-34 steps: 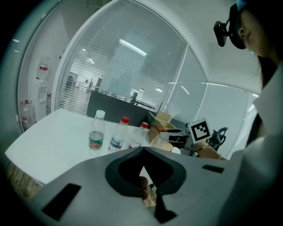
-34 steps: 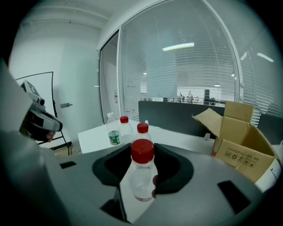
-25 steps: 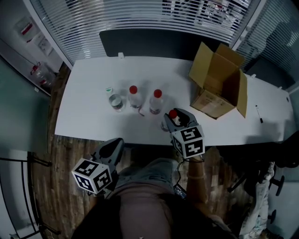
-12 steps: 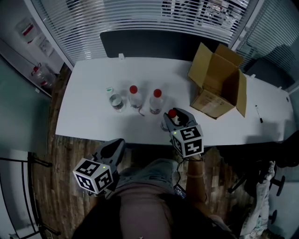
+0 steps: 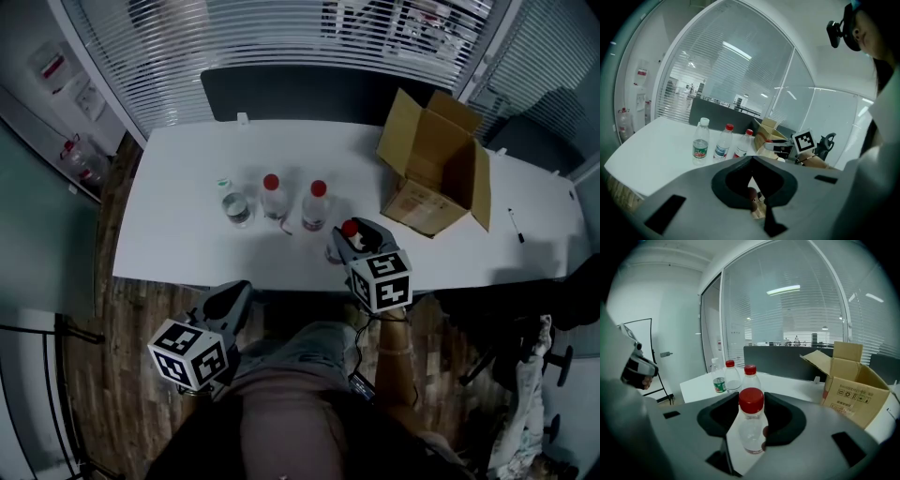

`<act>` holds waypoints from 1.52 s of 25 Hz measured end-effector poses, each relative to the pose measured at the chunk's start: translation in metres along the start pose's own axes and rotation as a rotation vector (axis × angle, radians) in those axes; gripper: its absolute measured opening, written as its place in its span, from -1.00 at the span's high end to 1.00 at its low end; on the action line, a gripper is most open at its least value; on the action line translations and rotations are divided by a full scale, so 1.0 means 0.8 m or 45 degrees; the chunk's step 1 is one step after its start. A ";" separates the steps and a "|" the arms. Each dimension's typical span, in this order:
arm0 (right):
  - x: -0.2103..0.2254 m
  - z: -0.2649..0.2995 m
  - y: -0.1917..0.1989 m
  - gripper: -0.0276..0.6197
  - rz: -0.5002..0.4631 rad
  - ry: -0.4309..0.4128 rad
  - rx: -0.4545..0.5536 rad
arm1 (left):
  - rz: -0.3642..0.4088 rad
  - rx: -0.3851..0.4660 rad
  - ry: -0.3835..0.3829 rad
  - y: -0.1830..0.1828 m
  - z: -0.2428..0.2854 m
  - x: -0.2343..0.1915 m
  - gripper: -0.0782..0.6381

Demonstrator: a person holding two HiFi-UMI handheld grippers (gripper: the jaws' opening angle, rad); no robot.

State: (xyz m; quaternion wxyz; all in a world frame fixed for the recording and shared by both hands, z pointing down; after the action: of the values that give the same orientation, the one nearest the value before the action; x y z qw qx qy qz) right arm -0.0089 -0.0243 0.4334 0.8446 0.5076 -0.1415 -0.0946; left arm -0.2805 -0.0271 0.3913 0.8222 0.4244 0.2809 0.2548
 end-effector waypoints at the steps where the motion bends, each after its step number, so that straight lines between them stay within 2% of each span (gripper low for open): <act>1: -0.001 0.000 0.000 0.37 0.001 0.010 0.002 | 0.003 -0.001 0.008 0.001 -0.001 -0.002 0.76; 17: -0.035 -0.031 -0.005 0.37 0.021 0.227 0.062 | 0.032 0.006 0.154 0.003 -0.024 -0.042 0.76; 24: -0.050 -0.061 -0.006 0.37 0.008 0.239 0.113 | 0.056 0.007 0.194 0.010 -0.029 -0.022 0.76; 32: -0.101 -0.115 0.012 0.38 0.019 0.210 0.182 | 0.063 0.014 0.199 0.029 -0.069 0.011 0.76; 38: -0.148 -0.157 0.016 0.64 0.008 0.207 0.267 | 0.042 0.013 0.178 0.047 -0.107 0.030 0.76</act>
State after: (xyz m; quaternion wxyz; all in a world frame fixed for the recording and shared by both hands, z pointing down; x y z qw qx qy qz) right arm -0.0780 0.1218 0.3724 0.7959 0.5986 -0.0833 -0.0354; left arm -0.3280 0.0550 0.3758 0.7941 0.4143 0.3319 0.2959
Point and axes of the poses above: the fingertips, and each gripper's own axes: z forward along the fingers, x to its right, y out of its underside, the point moved 7 cm from there along -z, backward along the fingers, and after that the axes turned 15 degrees about -y, right-handed, at the moved point
